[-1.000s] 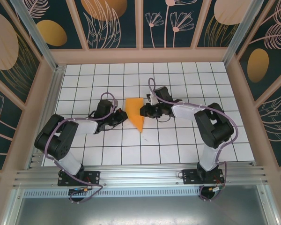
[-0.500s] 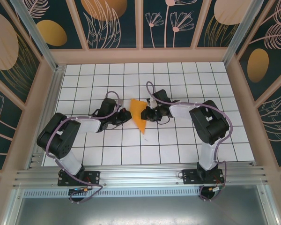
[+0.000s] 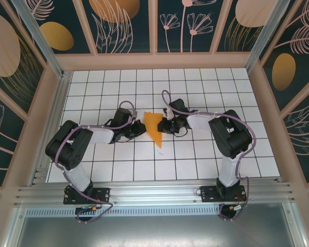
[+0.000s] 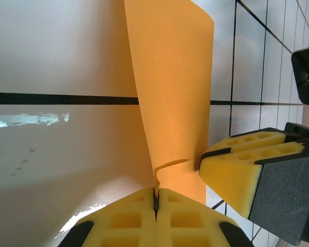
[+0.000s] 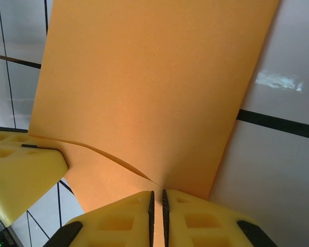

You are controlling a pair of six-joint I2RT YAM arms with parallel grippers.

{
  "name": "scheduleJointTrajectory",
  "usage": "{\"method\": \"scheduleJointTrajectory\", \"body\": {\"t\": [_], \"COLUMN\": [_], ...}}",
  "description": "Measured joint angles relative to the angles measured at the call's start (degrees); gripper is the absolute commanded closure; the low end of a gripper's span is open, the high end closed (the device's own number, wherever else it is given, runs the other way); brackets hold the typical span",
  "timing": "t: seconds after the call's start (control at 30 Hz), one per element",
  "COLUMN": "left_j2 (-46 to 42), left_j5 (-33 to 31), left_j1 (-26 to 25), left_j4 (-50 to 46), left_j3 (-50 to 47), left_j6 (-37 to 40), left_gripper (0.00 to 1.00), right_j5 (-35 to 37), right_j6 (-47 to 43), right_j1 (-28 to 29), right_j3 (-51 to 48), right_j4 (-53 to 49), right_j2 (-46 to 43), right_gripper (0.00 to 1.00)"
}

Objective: Fold a paper plane with a square sheet of paper (pick it up from the middle)
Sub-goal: Fold the wing for the fifth time at the center of the table.

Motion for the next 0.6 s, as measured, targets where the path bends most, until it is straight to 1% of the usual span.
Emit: {"method": "scheduleJointTrajectory", "body": {"t": [0.4,0.5,0.53,0.6], "left_j2": [0.57,1.22,1.33,1.38], "left_j5": [0.70,0.72,0.70,0.74], "left_j1": [-0.63,-0.83,-0.85,-0.90], "left_j4": [0.11,0.11,0.11,0.13], "left_j3": [1.18,1.60,1.60,1.60], "left_j6": [-0.28,-0.28,-0.28,-0.46], "left_gripper": [1.00,1.00,0.99,0.91], "right_j5": [1.05,1.09,1.25,1.42], "right_j6": [0.02,0.02,0.04,0.04], "right_j1": [0.00,0.00,0.00,0.00], "right_j3": [-0.90,-0.90,-0.90,-0.90], "right_j4": [-0.52,-0.55,-0.59,-0.79], "right_j2": [-0.02,-0.02,-0.02,-0.02], "right_gripper": [0.84,0.85,0.86,0.86]}}
